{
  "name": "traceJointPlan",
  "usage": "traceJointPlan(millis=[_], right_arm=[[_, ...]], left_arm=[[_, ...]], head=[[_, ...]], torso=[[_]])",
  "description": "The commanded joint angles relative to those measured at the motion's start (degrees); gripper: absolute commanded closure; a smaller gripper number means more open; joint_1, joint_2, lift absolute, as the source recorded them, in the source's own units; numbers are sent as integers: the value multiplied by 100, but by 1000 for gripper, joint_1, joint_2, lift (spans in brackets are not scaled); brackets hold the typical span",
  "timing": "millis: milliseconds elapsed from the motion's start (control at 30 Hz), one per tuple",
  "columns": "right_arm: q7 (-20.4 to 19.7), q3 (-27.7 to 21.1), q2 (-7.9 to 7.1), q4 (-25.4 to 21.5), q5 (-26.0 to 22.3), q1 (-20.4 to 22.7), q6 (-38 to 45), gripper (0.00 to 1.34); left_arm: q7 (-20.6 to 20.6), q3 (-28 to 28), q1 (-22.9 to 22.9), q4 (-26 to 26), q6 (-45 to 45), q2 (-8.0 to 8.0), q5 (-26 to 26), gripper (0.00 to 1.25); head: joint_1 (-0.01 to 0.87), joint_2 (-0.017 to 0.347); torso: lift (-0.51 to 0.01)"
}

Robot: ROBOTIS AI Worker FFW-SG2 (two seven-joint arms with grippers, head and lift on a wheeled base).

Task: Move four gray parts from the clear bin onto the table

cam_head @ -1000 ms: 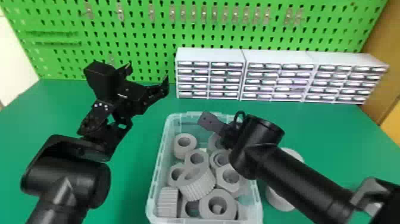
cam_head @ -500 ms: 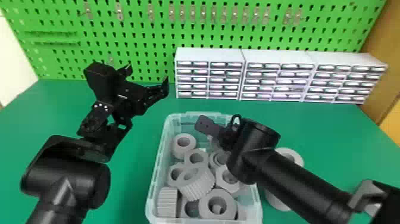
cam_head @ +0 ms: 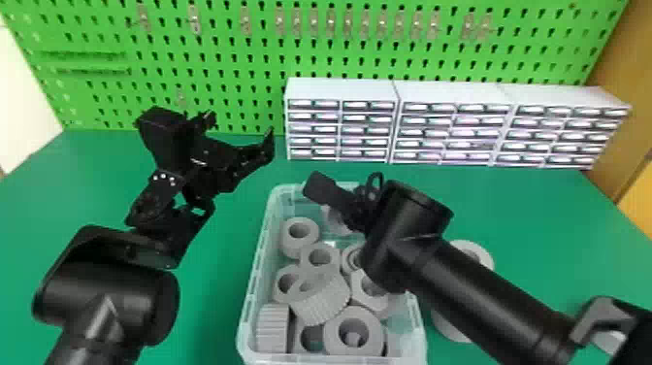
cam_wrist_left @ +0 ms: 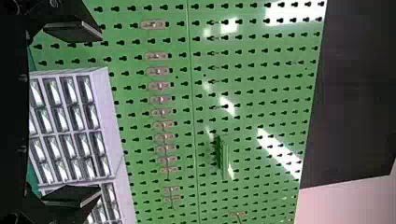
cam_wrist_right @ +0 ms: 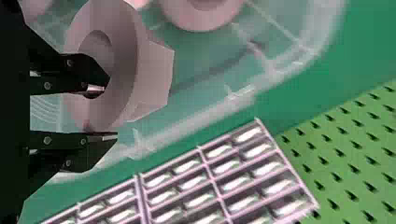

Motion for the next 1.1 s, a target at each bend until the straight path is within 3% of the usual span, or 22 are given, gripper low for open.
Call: traceJointPlan(millis=[0, 200, 500, 867, 1067], right_arm=[[-3, -229, -27, -625, 182, 86, 106, 1190], [-3, -572, -80, -1407, 340, 253, 299, 1191], [-3, -1116, -282, -2628, 533, 701, 748, 1190], [-3, -1925, -546, -4070, 850, 1510, 1811, 1190], [-3, -2496, -598, -4843, 1069, 2054, 2593, 1190]], left_arm=[[0, 19, 45, 0, 0, 0, -1, 125], [0, 54, 98, 0, 0, 0, -1, 127], [0, 159, 221, -53, 0, 0, -19, 125], [0, 291, 379, -194, 97, -9, -72, 125], [0, 317, 405, -211, 106, -53, -89, 127]], head=[[678, 34], [678, 34], [678, 34], [678, 34], [678, 34]], torso=[[-50], [-50], [-50], [-50], [-50]])
